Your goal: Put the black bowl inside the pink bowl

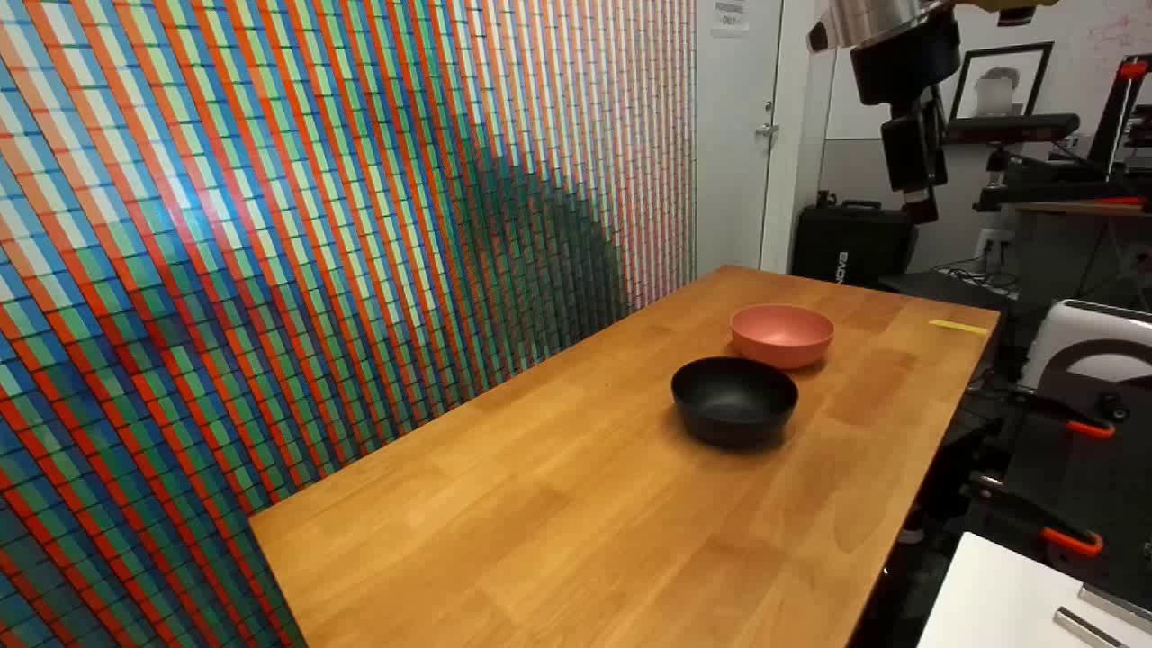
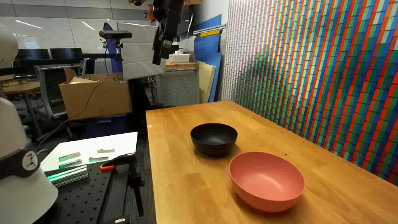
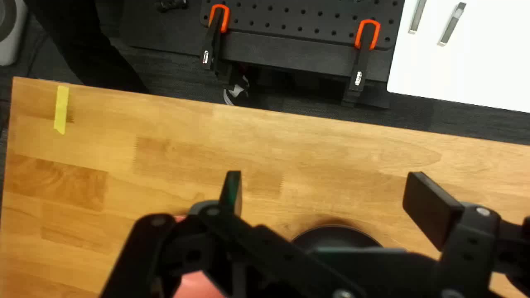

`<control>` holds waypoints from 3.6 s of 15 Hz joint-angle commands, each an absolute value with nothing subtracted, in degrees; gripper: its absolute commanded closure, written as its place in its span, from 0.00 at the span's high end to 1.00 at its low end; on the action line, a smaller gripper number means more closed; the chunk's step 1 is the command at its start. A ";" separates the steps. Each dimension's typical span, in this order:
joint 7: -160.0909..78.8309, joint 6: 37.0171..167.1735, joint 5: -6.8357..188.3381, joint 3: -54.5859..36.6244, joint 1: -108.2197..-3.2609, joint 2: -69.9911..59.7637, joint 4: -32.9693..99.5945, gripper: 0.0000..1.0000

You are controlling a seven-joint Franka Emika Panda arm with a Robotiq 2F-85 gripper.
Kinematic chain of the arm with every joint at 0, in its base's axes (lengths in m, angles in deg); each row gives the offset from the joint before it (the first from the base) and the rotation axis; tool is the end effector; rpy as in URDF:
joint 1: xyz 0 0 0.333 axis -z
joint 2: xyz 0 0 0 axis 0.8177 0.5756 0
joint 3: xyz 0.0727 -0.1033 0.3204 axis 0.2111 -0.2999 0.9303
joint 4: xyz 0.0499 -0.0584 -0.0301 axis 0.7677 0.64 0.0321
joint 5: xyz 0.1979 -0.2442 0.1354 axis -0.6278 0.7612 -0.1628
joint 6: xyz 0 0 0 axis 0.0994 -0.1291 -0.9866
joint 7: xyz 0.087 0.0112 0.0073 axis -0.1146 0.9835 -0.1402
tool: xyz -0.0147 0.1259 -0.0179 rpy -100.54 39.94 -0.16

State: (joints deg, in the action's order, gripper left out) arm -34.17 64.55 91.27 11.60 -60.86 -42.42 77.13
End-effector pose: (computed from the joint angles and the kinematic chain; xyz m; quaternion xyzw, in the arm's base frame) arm 0.3089 0.1289 0.4625 0.9787 0.0903 -0.1376 0.1228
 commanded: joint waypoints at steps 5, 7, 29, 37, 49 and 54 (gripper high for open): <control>-33.72 64.43 91.67 10.25 -62.36 -42.23 76.86 1.00; -30.43 69.03 94.16 11.62 -62.32 -42.40 78.66 1.00; -1.16 89.23 116.80 8.21 -78.32 7.74 54.49 1.00; -3.29 88.86 115.68 3.28 -83.79 16.40 47.44 0.75; -3.86 87.19 114.85 1.69 -84.04 16.31 44.76 0.00; -4.31 85.28 114.90 1.67 -83.36 11.39 47.09 0.02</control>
